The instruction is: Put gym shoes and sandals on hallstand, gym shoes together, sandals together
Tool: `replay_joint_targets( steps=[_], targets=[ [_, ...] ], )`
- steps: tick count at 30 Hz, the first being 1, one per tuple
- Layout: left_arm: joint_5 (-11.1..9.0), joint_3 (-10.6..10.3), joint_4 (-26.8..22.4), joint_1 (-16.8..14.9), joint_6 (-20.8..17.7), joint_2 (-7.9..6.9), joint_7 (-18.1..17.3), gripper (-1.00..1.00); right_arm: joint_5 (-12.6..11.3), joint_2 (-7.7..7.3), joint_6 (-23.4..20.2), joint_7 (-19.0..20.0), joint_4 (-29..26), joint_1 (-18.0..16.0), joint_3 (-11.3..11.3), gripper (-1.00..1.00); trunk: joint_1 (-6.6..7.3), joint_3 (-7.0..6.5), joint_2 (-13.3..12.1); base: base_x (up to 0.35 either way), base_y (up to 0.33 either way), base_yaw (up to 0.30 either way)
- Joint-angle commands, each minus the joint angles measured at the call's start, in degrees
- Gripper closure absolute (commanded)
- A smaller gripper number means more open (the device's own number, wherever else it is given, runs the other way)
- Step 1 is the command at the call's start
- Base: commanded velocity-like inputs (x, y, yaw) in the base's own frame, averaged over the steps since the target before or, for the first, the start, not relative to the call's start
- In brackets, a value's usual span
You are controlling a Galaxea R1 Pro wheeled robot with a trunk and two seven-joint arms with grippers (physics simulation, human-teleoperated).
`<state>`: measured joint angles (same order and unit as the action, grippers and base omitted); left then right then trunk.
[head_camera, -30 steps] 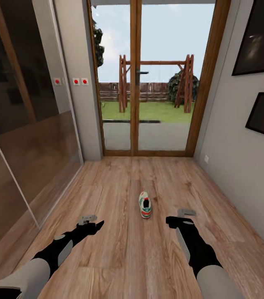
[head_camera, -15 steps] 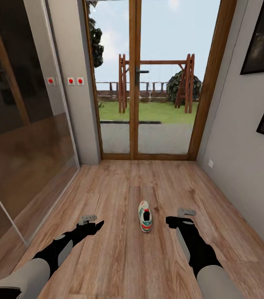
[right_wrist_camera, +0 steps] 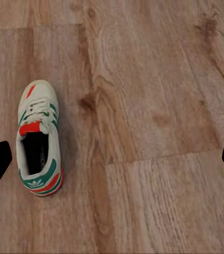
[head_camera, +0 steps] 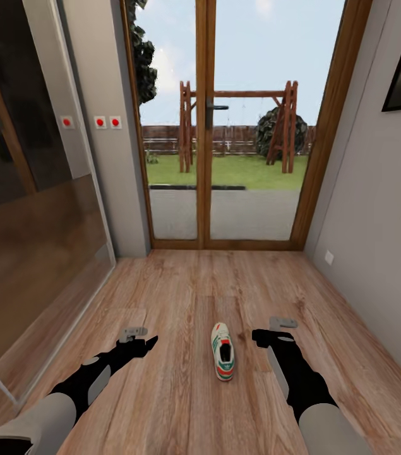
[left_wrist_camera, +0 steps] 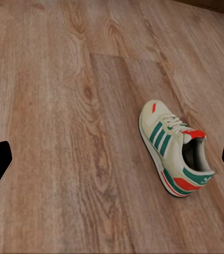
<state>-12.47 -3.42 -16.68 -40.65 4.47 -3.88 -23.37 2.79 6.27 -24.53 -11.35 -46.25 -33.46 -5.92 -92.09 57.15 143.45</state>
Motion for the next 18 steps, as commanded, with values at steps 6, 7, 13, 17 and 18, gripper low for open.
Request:
replay_joint_targets(
  steps=[6, 7, 13, 17, 18],
  targets=[
    [-0.47, -0.36, 0.07, -0.04, 0.21, -0.06, -0.09, -1.00, 0.29, 0.04, -0.34, 0.02, -0.07, -0.02, -0.15, -1.00, -0.02, 0.06, 0.02, 0.344, 0.000, 0.000],
    [-0.46, -0.36, 0.07, -0.04, 0.20, -0.06, -0.09, -1.00, 0.29, 0.03, -0.34, 0.02, -0.07, -0.02, -0.15, -1.00, -0.02, 0.06, 0.02, 0.321, 0.000, 0.000],
    [-0.45, -0.36, 0.07, -0.04, 0.19, -0.05, -0.09, -1.00, 0.29, 0.05, -0.34, 0.02, -0.07, -0.02, -0.15, -1.00, -0.02, 0.06, 0.02, 0.197, 0.000, 0.000],
    [-0.45, -0.36, 0.07, -0.04, 0.19, -0.05, -0.09, -1.00, 0.29, 0.06, -0.34, 0.02, -0.07, -0.02, -0.15, -1.00, -0.02, 0.06, 0.02, 0.112, 0.000, 0.000],
    [-0.45, -0.36, 0.07, -0.04, 0.19, -0.04, -0.09, -1.00, 0.29, 0.06, -0.34, 0.02, -0.07, -0.02, -0.15, -1.00, -0.02, 0.06, 0.02, 0.050, 0.000, 0.000]
  ],
)
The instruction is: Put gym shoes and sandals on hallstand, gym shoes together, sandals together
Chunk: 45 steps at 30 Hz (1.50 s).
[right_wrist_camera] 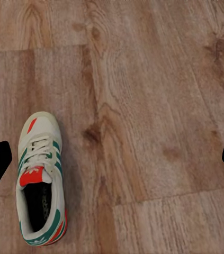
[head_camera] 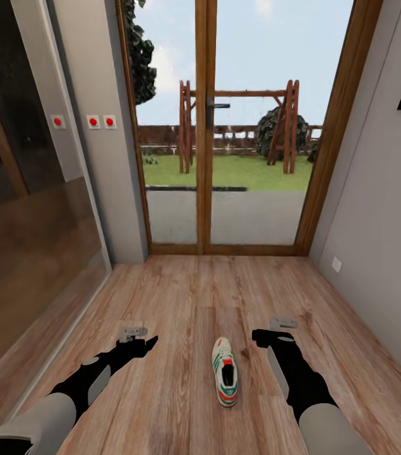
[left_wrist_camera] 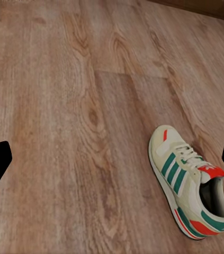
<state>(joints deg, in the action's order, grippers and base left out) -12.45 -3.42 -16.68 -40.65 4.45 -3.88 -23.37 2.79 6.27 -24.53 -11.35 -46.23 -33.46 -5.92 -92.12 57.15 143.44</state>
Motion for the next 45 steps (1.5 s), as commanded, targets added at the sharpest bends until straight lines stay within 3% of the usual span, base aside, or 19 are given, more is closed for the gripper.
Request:
replay_joint_targets(
  steps=[1, 32, 45],
  targets=[
    [-0.47, -0.36, 0.07, -0.04, 0.21, -0.05, -0.09, -1.00, 0.29, 0.06, -0.34, 0.02, -0.08, -0.02, -0.15, -1.00, 0.01, 0.06, 0.02, 0.040, 0.000, 0.000],
    [-0.56, -0.27, 0.07, -0.04, 0.14, -0.07, -0.09, -1.00, 0.25, 0.06, -0.34, 0.00, -0.14, -0.02, -0.14, -1.00, 0.01, 0.06, 0.02, 0.005, 0.000, 0.000],
    [-0.49, -0.27, 0.07, -0.04, 0.12, -0.02, -0.03, -1.00, 0.29, 0.06, -0.34, 0.01, -0.09, -0.02, -0.14, -1.00, 0.01, 0.06, 0.02, 0.223, 0.154, 0.000]
  ],
)
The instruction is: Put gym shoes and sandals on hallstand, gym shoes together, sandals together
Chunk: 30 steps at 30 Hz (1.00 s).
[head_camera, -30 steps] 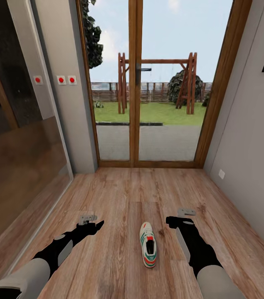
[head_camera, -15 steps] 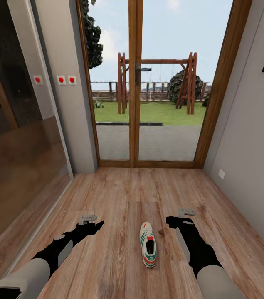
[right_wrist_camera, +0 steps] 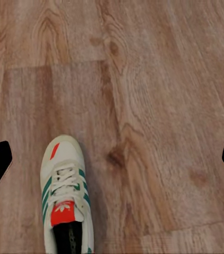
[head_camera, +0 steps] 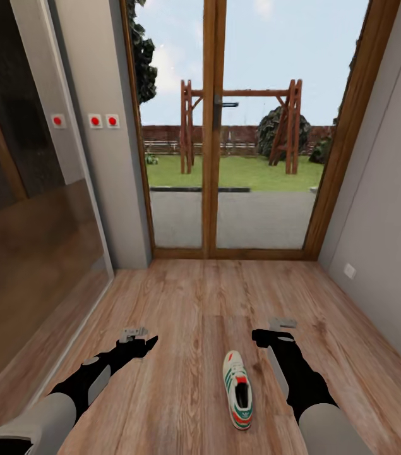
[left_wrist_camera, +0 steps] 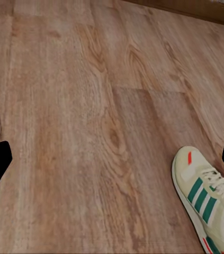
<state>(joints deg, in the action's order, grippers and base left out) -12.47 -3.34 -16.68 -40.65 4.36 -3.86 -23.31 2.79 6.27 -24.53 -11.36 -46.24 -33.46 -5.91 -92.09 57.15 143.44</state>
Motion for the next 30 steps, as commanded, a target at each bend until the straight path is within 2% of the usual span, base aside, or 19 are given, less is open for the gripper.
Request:
replay_joint_targets(
  steps=[1, 12, 30],
  targets=[
    [-0.46, -0.35, 0.07, -0.04, 0.21, -0.05, -0.09, -1.00, 0.27, 0.06, -0.34, 0.02, -0.12, -0.02, -0.12, -1.00, -0.02, 0.06, 0.02, 0.301, 0.039, 0.000],
    [-0.45, -0.35, 0.07, -0.04, 0.21, -0.04, -0.15, -1.00, 0.28, 0.06, -0.34, -0.06, -0.09, -0.02, -0.12, -1.00, -0.02, 0.06, 0.02, 0.314, 0.009, 0.000],
    [-0.38, -0.49, 0.07, -0.04, 0.21, -0.02, -0.08, -1.00, 0.27, 0.06, -0.34, 0.01, -0.09, -0.02, -0.14, -1.00, -0.02, 0.06, 0.02, 0.072, 0.000, 0.000]
  ],
)
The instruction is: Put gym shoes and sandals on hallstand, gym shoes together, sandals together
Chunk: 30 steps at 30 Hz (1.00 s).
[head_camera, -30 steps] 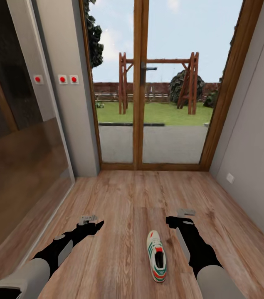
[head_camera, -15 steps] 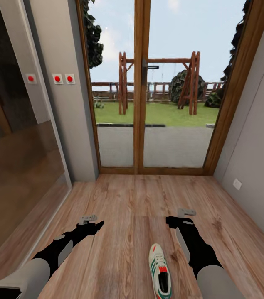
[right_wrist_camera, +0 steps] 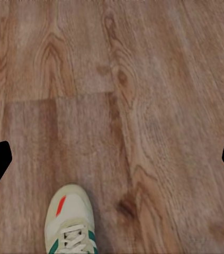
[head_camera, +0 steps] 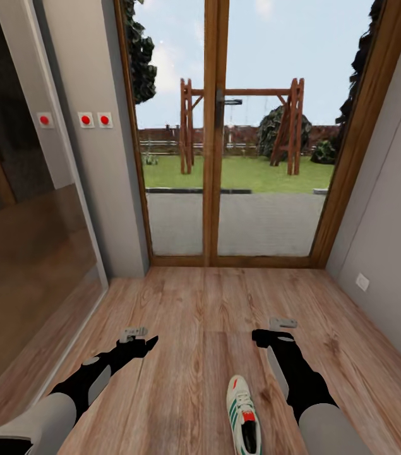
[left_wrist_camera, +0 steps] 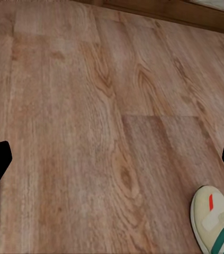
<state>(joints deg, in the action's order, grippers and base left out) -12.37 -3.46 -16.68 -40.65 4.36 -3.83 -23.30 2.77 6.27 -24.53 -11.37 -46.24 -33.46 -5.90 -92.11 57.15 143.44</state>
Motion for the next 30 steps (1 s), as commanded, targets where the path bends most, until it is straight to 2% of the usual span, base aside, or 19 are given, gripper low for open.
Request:
replay_joint_targets(
  steps=[1, 6, 8, 11, 15, 17, 20, 21, 28, 29, 30],
  targets=[
    [-0.45, -0.37, 0.07, -0.04, 0.21, -0.04, -0.09, -1.00, 0.29, 0.06, -0.32, 0.02, -0.08, -0.02, -0.13, -1.00, 0.00, 0.06, 0.02, 0.079, 0.000, 0.000],
    [-0.37, -0.34, 0.05, -0.04, 0.21, -0.10, 0.12, -1.00, 0.18, 0.06, -0.15, 0.08, 0.24, -0.02, -0.13, -1.00, 0.00, 0.06, 0.02, 0.033, 0.000, 0.000],
    [-0.31, -0.21, -0.54, -0.42, -0.79, -0.29, 0.29, -1.00, 0.28, 0.06, 3.06, 0.09, 2.04, -0.02, -0.13, -1.00, 0.00, 0.06, 0.02, 0.004, 0.000, 0.000],
    [-0.30, -0.19, -1.80, -0.72, -2.38, -0.55, 0.31, -1.00, 0.30, 0.06, 5.09, 0.07, 2.98, -0.02, -0.14, -1.00, 0.00, 0.06, 0.02, 0.002, 0.000, 0.000],
    [-0.29, -0.16, -7.20, -2.31, -8.28, -1.02, 0.29, -1.00, 0.32, 0.06, 9.77, 0.04, 5.73, -0.02, -0.15, -1.00, 0.00, 0.06, 0.02, 0.001, 0.000, 0.000],
    [-0.29, -0.16, -15.04, -3.81, -14.82, -1.10, 0.29, -1.00, 0.45, 0.06, 14.55, 0.03, 10.52, -0.02, -0.13, -1.00, 0.00, 0.06, 0.02, 0.000, 0.000, 0.000],
    [-0.32, -0.20, -22.19, -4.44, -19.27, -1.09, 0.28, -1.00, 0.62, 0.10, 18.79, 0.04, 16.60, -0.02, -0.10, -1.00, 0.00, 0.06, 0.02, 0.000, 0.000, 0.000],
    [-0.34, -0.21, -24.41, -4.60, -20.78, -1.09, 0.28, -1.00, 0.70, 0.12, 20.58, 0.07, 20.61, -0.02, -0.09, -1.00, 0.00, 0.06, 0.02, 0.000, 0.000, 0.000],
    [-0.30, -0.46, -27.61, -4.78, -23.35, -1.08, 0.28, -1.00, 0.88, 0.14, 25.35, 0.12, 30.96, -0.02, -0.08, -1.00, 0.00, 0.06, 0.02, 0.000, 0.000, 0.000],
    [-0.29, -0.49, -27.83, -4.78, -23.51, -1.09, 0.28, -1.00, 0.89, 0.14, 26.30, 0.12, 31.87, -0.02, -0.08, -1.00, 0.00, 0.06, 0.02, 0.000, 0.000, 0.000],
    [-0.25, -0.56, -28.10, -4.68, -23.67, -1.09, 0.28, -1.00, 0.91, 0.15, 29.07, 0.12, 33.12, -0.02, -0.07, -1.00, 0.00, 0.06, 0.02, 0.000, 0.000, 0.000]
  ],
)
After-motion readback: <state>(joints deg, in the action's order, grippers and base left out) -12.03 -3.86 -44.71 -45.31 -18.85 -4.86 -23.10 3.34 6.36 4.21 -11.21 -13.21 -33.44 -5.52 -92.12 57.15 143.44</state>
